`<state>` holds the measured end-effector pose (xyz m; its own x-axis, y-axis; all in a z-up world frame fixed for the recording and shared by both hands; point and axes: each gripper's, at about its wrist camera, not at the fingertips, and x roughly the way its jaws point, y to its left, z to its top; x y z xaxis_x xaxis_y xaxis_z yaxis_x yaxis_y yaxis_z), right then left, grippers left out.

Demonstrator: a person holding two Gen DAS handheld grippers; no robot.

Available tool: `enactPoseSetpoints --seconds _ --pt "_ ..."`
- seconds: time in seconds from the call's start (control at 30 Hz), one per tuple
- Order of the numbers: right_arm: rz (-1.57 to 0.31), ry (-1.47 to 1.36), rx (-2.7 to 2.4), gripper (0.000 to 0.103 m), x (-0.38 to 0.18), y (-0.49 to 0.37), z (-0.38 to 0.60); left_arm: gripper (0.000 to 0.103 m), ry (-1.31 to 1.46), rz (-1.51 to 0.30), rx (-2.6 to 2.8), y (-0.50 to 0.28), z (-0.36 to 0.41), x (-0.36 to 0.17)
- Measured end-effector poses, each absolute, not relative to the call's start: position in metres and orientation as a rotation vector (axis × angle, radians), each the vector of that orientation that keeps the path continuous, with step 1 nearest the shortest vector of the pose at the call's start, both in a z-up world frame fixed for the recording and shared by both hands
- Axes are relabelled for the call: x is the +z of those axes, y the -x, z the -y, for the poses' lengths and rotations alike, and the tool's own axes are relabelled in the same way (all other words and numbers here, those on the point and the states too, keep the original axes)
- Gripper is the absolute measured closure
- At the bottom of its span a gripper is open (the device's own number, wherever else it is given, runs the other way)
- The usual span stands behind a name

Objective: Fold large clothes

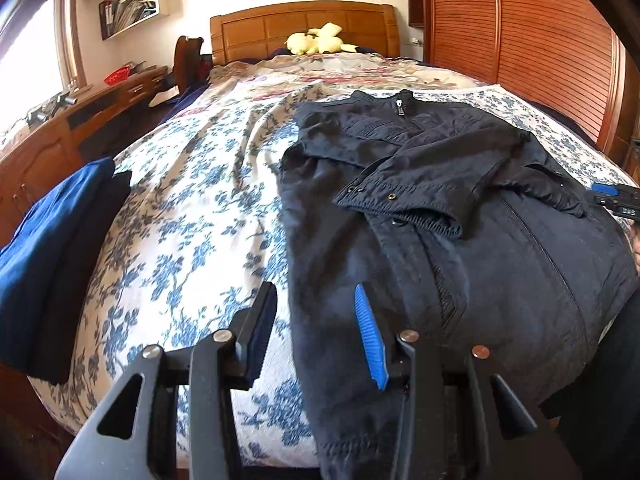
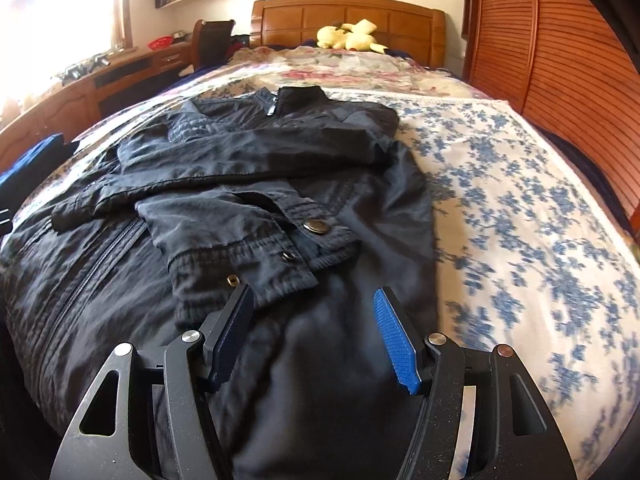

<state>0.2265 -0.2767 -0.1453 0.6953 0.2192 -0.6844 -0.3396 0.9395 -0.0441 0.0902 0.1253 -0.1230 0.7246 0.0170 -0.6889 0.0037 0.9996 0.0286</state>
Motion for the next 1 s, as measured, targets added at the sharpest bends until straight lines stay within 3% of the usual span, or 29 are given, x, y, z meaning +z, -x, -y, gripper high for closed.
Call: enactPoseSetpoints --seconds 0.43,1.0 --pt "-0.853 0.200 0.240 0.039 -0.147 -0.184 0.327 0.064 -0.007 -0.764 0.007 -0.081 -0.128 -0.134" --pt "-0.913 0.210 0.280 0.039 -0.156 -0.174 0.319 0.064 0.001 -0.783 0.003 -0.080 -0.130 -0.145"
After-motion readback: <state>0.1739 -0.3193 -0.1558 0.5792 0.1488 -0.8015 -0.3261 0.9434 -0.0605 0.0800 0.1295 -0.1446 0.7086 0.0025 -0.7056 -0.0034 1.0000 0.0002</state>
